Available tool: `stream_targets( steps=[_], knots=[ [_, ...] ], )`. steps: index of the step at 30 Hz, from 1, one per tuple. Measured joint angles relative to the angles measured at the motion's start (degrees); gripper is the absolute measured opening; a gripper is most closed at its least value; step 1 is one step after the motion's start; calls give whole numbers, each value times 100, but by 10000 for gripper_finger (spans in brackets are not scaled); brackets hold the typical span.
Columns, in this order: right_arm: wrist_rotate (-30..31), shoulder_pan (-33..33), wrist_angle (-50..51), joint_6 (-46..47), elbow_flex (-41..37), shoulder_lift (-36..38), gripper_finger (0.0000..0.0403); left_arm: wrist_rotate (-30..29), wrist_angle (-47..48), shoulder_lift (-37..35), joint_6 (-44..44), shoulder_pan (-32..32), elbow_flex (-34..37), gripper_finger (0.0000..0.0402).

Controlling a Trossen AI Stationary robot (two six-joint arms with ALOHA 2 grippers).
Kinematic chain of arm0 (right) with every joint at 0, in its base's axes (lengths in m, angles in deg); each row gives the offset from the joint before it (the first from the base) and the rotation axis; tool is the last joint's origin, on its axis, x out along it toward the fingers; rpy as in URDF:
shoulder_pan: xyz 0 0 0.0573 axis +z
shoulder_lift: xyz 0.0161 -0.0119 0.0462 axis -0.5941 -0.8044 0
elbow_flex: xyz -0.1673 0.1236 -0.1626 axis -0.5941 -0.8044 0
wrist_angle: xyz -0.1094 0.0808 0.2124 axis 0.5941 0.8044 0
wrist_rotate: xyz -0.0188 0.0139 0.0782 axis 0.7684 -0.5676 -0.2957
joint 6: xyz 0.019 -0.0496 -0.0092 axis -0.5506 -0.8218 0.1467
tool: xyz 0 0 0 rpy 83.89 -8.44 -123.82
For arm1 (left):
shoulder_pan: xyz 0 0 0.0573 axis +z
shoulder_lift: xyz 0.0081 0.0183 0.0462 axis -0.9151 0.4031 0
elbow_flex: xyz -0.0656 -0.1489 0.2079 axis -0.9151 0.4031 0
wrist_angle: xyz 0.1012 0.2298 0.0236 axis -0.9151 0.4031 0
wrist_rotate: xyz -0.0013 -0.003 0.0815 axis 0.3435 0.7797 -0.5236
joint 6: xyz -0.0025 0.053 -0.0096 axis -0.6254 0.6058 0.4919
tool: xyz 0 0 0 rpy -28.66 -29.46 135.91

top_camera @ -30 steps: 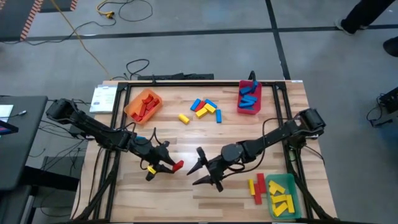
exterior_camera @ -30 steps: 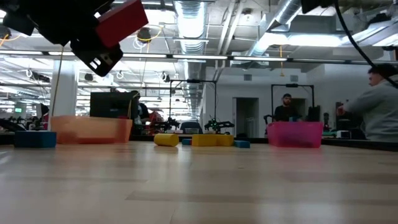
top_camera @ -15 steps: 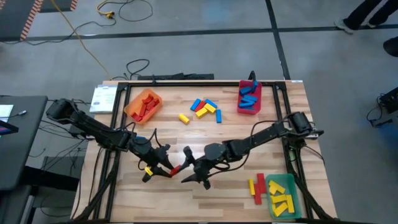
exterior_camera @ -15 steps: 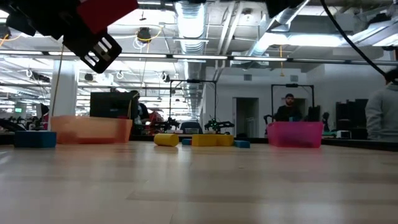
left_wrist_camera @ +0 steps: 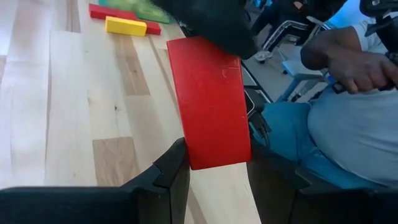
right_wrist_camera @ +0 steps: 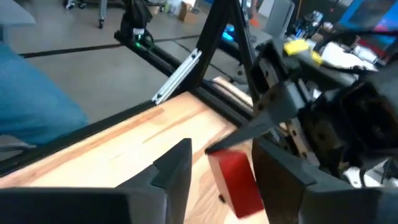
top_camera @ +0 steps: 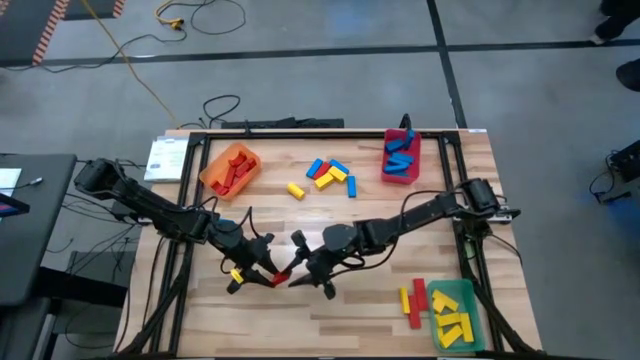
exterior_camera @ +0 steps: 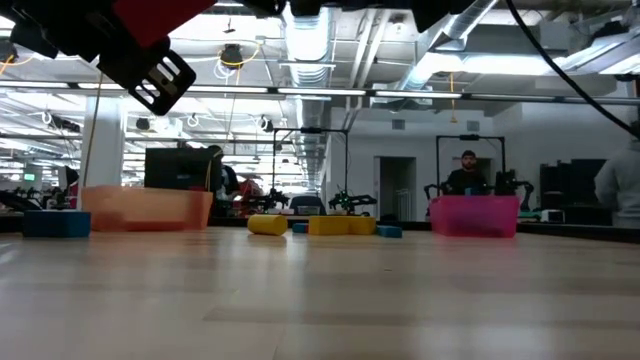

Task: Sort blocks
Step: Put the red block into the orange bin

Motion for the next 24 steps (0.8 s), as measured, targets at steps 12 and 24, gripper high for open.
stream_targets(
  steps=[12, 24],
  knots=[
    [-206, -67, 38, 94, 0, 0, 147, 158, -329, 2, 40, 76, 0, 131],
    [-198, -64, 135, 90, 0, 0, 107, 288, -459, 2, -22, 177, 0, 131]
  ],
)
